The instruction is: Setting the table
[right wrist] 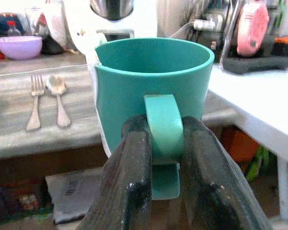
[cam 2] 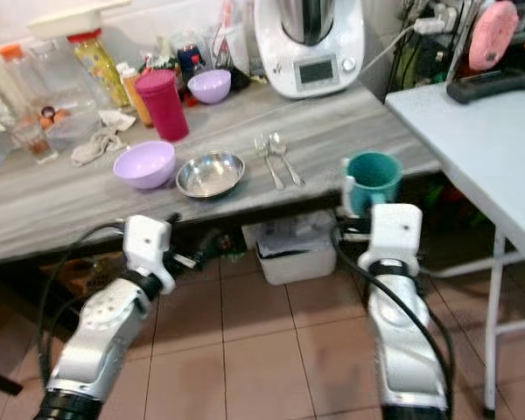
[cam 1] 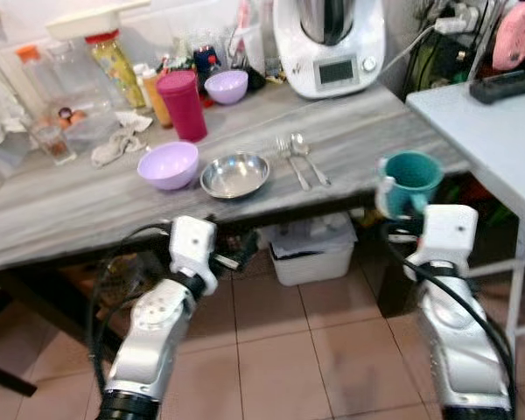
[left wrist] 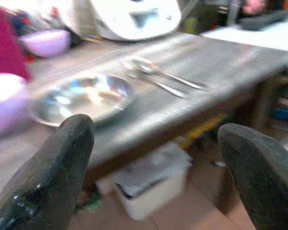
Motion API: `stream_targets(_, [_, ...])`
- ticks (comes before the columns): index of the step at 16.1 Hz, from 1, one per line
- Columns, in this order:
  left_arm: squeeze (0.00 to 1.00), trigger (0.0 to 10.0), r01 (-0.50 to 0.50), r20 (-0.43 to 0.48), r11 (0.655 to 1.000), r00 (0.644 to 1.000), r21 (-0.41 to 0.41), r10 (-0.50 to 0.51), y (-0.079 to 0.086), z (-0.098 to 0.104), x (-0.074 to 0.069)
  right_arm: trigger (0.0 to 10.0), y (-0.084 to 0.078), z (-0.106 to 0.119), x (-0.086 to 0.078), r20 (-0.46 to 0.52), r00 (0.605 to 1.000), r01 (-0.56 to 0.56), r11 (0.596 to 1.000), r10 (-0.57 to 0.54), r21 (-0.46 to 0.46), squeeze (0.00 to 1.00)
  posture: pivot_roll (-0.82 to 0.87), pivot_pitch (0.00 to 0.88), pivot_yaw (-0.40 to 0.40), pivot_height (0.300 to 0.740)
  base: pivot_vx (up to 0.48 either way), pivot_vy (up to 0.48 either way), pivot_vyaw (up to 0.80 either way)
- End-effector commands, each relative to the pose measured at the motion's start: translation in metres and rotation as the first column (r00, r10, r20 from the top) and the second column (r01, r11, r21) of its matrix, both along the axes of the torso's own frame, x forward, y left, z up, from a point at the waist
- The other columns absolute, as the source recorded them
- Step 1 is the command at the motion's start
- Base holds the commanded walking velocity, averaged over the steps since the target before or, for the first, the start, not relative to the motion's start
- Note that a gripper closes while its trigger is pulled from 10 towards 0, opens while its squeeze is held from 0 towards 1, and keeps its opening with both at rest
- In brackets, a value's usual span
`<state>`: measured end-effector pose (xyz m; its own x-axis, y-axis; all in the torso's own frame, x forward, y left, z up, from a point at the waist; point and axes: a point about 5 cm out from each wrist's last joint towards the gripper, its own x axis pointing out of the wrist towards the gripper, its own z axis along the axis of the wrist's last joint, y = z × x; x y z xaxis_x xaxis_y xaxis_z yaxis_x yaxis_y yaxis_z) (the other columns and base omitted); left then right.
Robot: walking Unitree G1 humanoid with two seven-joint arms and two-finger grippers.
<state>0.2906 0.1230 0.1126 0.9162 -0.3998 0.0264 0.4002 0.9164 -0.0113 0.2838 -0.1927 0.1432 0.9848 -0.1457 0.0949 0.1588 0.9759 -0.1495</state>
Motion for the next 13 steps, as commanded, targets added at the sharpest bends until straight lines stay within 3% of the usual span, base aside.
stream_targets(1, [0.00, 10.0, -0.105, 0.004, 0.994, 0.994, 0.034, 0.105, 0.024, -0.002, -0.003, 10.0, 0.012, 0.009, -0.002, 0.041, 0.998, -0.042, 0.999, 0.041, 0.008, 0.00, -0.20, 0.000, 0.129, 0.740, 0.307, 0.000, 0.00])
stream_targets(4, [0.00, 10.0, -0.282, -0.018, 0.959, 0.959, 0.038, 0.283, 0.051, -0.008, -0.013, 10.0, 0.010, 0.006, -0.011, 0.029, 0.999, -0.043, 0.999, 0.043, -0.004, 0.00, -0.20, 0.000, 0.123, 0.740, 0.295, 0.000, 0.00])
stream_targets(8, [0.00, 10.0, -0.288, -0.034, 0.957, 0.957, 0.032, 0.289, 0.051, -0.011, -0.019, 10.0, 0.015, 0.007, -0.011, 0.029, 0.997, -0.067, 0.998, 0.068, -0.014, 0.00, -0.19, 0.000, 0.114, 0.740, 0.291, 0.000, 0.10])
stream_targets(13, [0.00, 10.0, -0.273, -0.040, 0.962, 0.961, 0.021, 0.274, 0.045, -0.010, -0.017, 10.0, 0.018, 0.012, -0.006, 0.042, 0.996, -0.079, 0.997, 0.080, -0.021, 0.00, -0.19, 0.000, 0.115, 0.740, 0.287, 0.000, 0.71])
